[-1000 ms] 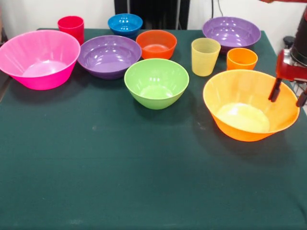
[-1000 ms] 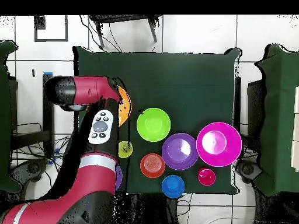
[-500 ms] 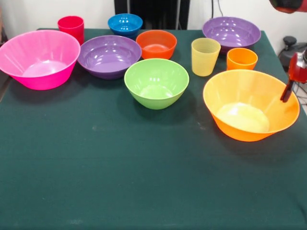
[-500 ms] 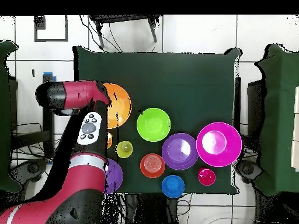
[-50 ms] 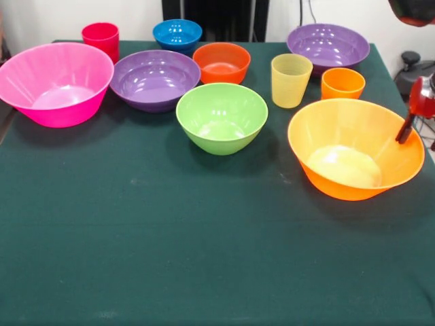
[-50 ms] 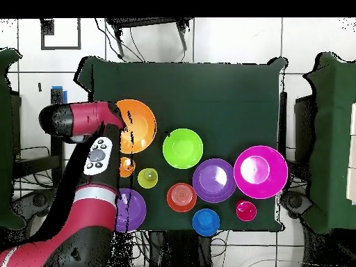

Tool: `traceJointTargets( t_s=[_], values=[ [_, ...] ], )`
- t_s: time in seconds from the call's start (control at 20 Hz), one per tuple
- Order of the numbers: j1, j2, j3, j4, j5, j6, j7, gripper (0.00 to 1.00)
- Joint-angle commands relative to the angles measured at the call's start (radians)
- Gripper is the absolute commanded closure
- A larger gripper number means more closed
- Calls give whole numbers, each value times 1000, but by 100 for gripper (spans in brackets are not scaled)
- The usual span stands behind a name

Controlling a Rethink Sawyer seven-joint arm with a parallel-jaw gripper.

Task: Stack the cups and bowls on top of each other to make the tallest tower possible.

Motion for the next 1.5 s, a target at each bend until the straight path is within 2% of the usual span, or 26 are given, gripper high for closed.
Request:
traceJointTargets(
  t_s=[0.05,0.7,1.5],
  values=[
    [32,53,-15,-38,-37,-73,211,0],
    [42,78,-31,-52,0,-103,196,0],
    [46,75,-22,-69,20,-67,199,0]
  ],
)
